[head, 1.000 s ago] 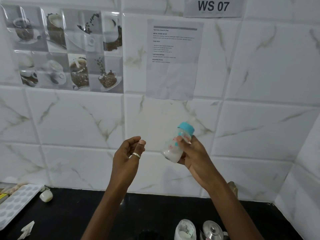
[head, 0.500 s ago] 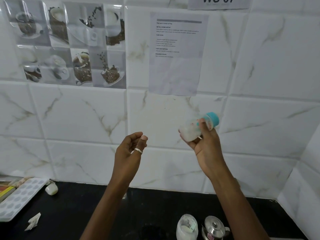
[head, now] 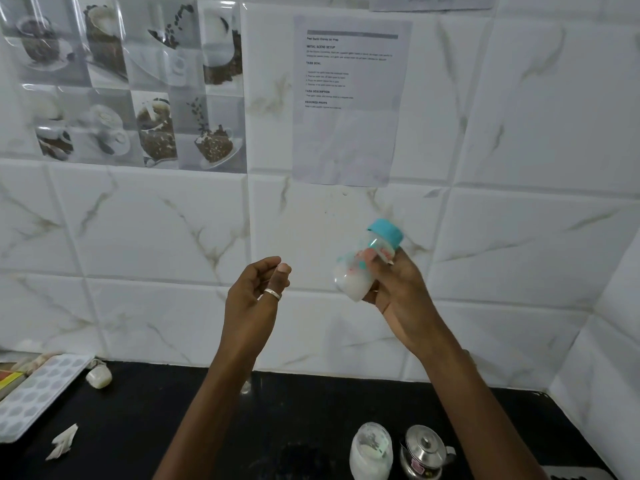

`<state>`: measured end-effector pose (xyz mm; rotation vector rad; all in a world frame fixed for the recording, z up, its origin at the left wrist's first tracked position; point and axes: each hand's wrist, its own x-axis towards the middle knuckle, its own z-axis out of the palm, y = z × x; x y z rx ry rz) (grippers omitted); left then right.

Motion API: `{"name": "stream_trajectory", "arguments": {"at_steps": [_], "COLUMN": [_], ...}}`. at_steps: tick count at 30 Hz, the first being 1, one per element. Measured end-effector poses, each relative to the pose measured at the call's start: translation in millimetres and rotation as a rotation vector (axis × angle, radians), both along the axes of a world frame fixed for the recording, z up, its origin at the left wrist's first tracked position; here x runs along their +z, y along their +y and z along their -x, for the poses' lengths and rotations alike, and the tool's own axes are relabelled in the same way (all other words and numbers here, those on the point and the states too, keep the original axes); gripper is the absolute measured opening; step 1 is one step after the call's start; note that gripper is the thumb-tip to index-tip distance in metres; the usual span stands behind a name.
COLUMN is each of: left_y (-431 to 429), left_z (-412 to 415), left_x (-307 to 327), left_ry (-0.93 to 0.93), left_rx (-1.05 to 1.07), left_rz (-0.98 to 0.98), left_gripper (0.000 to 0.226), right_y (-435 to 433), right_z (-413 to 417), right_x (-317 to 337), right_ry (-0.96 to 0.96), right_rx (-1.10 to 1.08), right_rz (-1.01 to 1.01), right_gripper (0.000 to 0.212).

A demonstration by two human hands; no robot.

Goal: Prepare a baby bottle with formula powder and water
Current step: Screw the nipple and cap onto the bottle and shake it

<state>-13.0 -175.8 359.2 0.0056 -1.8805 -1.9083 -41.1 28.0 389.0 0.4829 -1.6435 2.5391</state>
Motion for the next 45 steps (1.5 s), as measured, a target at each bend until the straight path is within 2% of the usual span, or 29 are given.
{"name": "stream_trajectory", "arguments": {"at_steps": [3, 4, 5, 8, 9, 12, 13, 14, 17, 18, 19, 22, 23, 24, 26, 27, 28, 29, 32, 33, 34, 36, 37, 38, 42, 43, 45], "left_y": [-1, -1, -1, -1, -1, -3, -3, -4, -3, -2, -2, -7, -9, -10, -11, -10, -10, -10, -11, -11, -11, -9, -8, -7, -7, -7, -7], "left_z": [-1, -1, -1, 0, 0, -2, -2, -1, 0, -1, -1, -4, -5, -5, -4, -4, -4, -5, -6, -6, -5, -4, -4, -3, -5, -5, -4], "left_x": [0, 0, 1, 2, 2, 0, 0, 0, 1, 2, 1, 0, 0, 0, 0, 1, 1, 0, 0, 0, 0, 1, 1, 1, -2, -3, -3], "left_ry": [0.010, 0.011, 0.010, 0.007, 0.007, 0.011, 0.011, 0.010, 0.011, 0.011, 0.013, 0.019, 0.018, 0.018, 0.019, 0.018, 0.017, 0.017, 0.018, 0.018, 0.018, 0.017, 0.015, 0.013, 0.005, 0.001, -0.001], "left_rx": [-0.004, -0.001, 0.001, 0.003, 0.001, -0.003, -0.001, 0.001, 0.002, 0.000, -0.004, -0.002, 0.004, 0.009, 0.015, 0.016, 0.015, 0.010, 0.003, 0.005, 0.005, 0.004, 0.003, 0.001, -0.007, -0.007, -0.007], "left_rz": [0.013, 0.016, 0.015, 0.007, 0.006, 0.003, 0.006, 0.009, -0.001, -0.007, -0.011, -0.008, -0.007, -0.007, -0.008, -0.005, -0.002, 0.000, 0.001, 0.001, -0.002, -0.007, -0.007, -0.007, 0.003, 0.005, -0.001], "left_gripper": [0.024, 0.025, 0.026, 0.027, 0.028, 0.027, 0.027, 0.026, 0.026, 0.026, 0.025, 0.025, 0.025, 0.026, 0.029, 0.030, 0.031, 0.030, 0.028, 0.028, 0.028, 0.028, 0.028, 0.027, 0.025, 0.024, 0.023], "right_y": [6, 7, 4, 0, 2, 7, 7, 3, -10, -11, -10, -6, -5, -6, -12, -15, -15, -13, -7, -7, -10, -17, -18, -17, -10, -10, -17], "right_z": [7, 8, 8, 1, 0, 6, 8, 8, 0, -2, 0, 7, 10, 10, 4, 0, -1, 0, 8, 10, 10, 5, 4, 3, 6, 6, 3], "right_x": [9, 10, 9, -1, -1, 5, 5, 4, -10, -12, -11, 1, 1, -1, -6, -7, -8, -5, 5, 6, 4, -2, -4, -3, 12, 11, 3], "right_ry": [-0.002, -0.004, -0.011, -0.028, -0.016, -0.022, -0.021, -0.020, -0.009, 0.001, 0.005, 0.002, 0.016, 0.027, 0.006, 0.008, 0.021, 0.038, 0.028, 0.033, 0.032, 0.014, 0.017, 0.030, 0.019, 0.016, -0.009], "right_rx": [-0.067, -0.082, -0.076, 0.049, 0.054, -0.008, -0.046, -0.064, 0.039, 0.063, 0.058, 0.019, 0.011, 0.019, 0.076, 0.121, 0.141, 0.129, 0.071, 0.046, 0.038, 0.081, 0.101, 0.096, 0.008, -0.019, -0.020], "right_rz": [0.290, 0.303, 0.243, -0.105, -0.098, 0.268, 0.313, 0.267, -0.172, -0.229, -0.184, 0.244, 0.289, 0.250, -0.054, -0.188, -0.229, -0.154, 0.303, 0.325, 0.272, -0.017, -0.139, -0.156, 0.318, 0.310, 0.122], "right_gripper": [0.061, 0.061, 0.061, 0.061, 0.065, 0.065, 0.063, 0.062, 0.057, 0.054, 0.052, 0.061, 0.067, 0.075, 0.093, 0.097, 0.098, 0.096, 0.075, 0.074, 0.078, 0.085, 0.081, 0.076, 0.066, 0.064, 0.068]}}
